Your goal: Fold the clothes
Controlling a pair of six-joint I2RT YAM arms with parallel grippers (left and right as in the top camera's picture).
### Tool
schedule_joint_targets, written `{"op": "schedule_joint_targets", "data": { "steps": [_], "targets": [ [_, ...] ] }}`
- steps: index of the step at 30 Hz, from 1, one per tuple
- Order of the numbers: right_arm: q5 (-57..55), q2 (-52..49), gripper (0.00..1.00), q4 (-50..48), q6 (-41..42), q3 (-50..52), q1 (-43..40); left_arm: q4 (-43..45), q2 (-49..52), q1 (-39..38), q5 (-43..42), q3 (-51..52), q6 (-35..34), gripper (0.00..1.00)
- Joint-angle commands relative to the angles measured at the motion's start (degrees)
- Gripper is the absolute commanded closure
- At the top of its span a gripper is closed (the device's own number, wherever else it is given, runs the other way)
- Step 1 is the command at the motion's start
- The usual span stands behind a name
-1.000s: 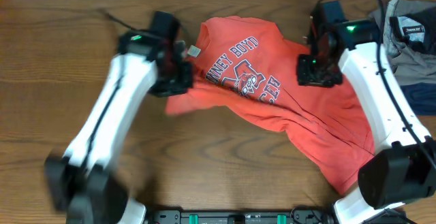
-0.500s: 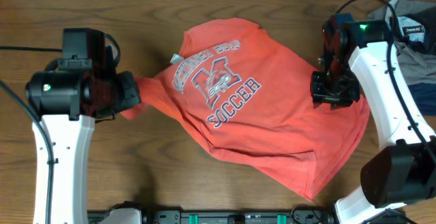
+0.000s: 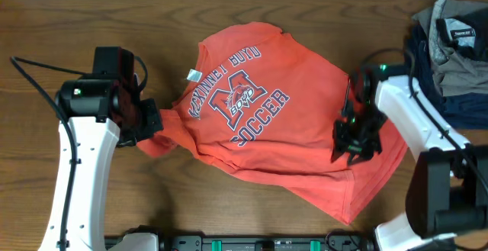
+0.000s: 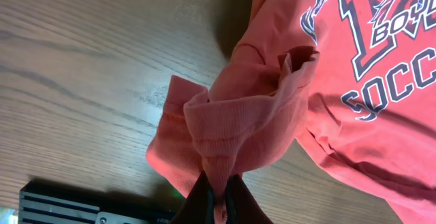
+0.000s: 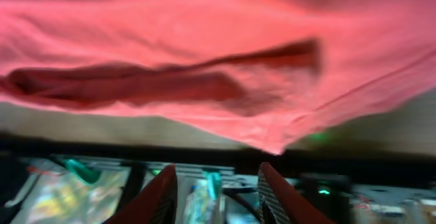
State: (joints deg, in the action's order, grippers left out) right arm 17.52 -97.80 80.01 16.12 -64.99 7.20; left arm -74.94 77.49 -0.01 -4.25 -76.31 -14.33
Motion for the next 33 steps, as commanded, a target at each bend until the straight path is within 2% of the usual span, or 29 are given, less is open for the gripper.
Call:
{"op": "schedule_joint_targets", "data": {
  "steps": [1, 9, 12, 22, 25, 26, 28, 33],
  "targets": [
    [5.0, 4.8, 0.62, -1.9, 4.1, 3.9, 0.3, 0.3, 0.1, 0.3, 0.9, 0.1, 0.1, 0.94],
    [-0.6, 7.4, 0.6, -10.0, 16.8, 12.7, 0.3, 0.4, 0.1, 0.3, 0.9, 0.1, -0.8, 0.94],
    [-0.6, 7.4, 0.5, -14.0, 20.5, 16.0, 0.3, 0.4, 0.1, 0.3, 0.9, 0.1, -0.8, 0.94],
    [-0.3, 7.4, 0.5, -23.1, 26.8, 22.8, 0.3, 0.4, 0.1, 0.3, 0.9, 0.1, -1.0, 0.93],
    [-0.7, 7.4, 0.58, -25.3, 27.9, 23.6, 0.3, 0.4, 0.1, 0.3, 0.9, 0.1, -1.0, 0.93],
    [-0.9, 7.4, 0.69, -25.7, 28.1, 23.6, 0.3, 0.4, 0.1, 0.3, 0.8, 0.1, -1.0, 0.93],
    [-1.0, 7.4, 0.99, -26.7, 28.1, 23.6, 0.2, 0.4, 0.1, 0.3, 0.9, 0.1, -1.0, 0.94],
    [-3.3, 7.8, 0.99, -24.0, 28.0, 21.5, -0.5, 0.4, 0.1, 0.3, 0.9, 0.1, -1.0, 0.94]
  ]
}}
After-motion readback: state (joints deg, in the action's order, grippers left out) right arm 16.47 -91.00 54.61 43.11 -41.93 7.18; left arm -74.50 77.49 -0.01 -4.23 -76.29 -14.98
